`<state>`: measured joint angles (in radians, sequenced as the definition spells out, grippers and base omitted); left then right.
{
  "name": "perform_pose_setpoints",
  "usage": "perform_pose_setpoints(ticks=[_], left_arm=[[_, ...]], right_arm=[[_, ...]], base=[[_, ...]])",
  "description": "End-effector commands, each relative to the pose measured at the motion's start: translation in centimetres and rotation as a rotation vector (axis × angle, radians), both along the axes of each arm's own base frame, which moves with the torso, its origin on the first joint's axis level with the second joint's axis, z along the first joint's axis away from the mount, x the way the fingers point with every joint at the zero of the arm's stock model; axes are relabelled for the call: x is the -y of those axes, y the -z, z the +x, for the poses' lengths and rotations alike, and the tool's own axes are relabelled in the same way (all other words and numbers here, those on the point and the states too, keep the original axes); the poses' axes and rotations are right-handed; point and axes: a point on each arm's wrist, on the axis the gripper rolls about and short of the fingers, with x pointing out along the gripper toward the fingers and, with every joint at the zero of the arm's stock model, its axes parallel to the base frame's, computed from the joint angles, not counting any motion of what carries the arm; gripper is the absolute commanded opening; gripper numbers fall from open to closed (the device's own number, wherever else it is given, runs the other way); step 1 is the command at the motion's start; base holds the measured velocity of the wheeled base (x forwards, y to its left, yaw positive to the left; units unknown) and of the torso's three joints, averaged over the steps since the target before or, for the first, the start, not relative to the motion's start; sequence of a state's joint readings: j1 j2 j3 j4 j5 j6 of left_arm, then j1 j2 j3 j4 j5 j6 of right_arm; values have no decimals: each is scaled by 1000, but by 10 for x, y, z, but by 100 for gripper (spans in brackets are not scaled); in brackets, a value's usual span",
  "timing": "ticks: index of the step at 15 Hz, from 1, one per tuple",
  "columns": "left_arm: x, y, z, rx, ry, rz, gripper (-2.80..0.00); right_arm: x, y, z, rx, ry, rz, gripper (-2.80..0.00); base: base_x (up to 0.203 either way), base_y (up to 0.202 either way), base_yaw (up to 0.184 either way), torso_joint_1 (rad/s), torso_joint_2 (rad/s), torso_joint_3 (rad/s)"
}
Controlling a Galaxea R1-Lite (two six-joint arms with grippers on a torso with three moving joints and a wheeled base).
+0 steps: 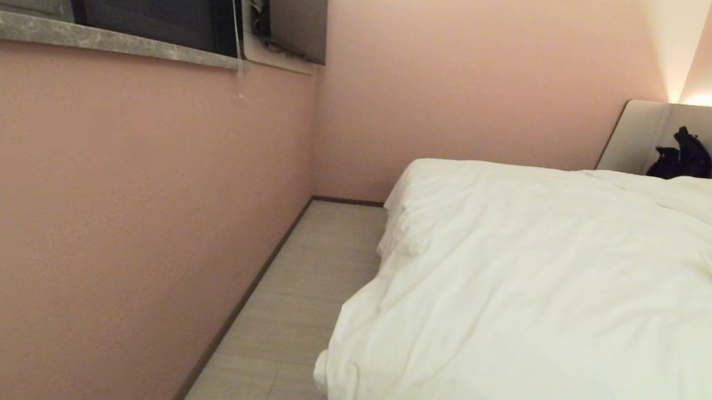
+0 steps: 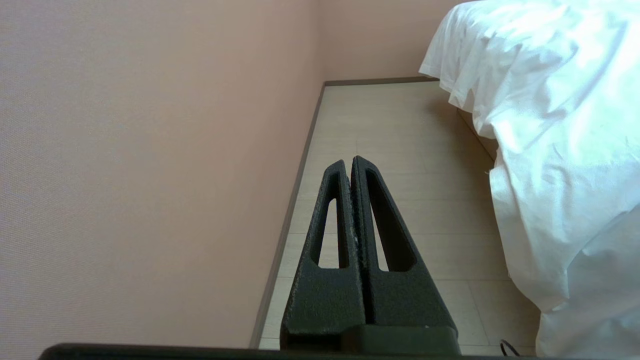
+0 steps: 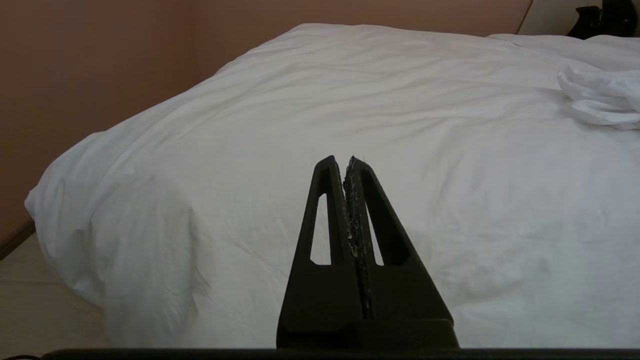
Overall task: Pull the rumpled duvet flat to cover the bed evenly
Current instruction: Hold the folded corner of the quilt
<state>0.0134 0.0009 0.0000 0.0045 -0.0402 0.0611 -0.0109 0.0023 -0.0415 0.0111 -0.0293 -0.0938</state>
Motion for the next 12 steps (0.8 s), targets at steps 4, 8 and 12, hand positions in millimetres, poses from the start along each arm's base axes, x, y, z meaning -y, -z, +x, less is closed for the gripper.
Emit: perform_pose_setpoints(ticks=[4,8,12], left_arm=[[0,0,0,-1,0,1,-280],[0,0,0,-1,1,0,-280],[0,0,0,-1,0,2,-280]], right_arm=[[-1,8,2,-28,-49,-10,-280],[-1,10,3,-29,-60,0,-280],[-1,10,3,-24,-50,61,-280]], base=[[0,0,0,0,0,0],[0,0,0,0,0,0],[0,0,0,0,0,0]])
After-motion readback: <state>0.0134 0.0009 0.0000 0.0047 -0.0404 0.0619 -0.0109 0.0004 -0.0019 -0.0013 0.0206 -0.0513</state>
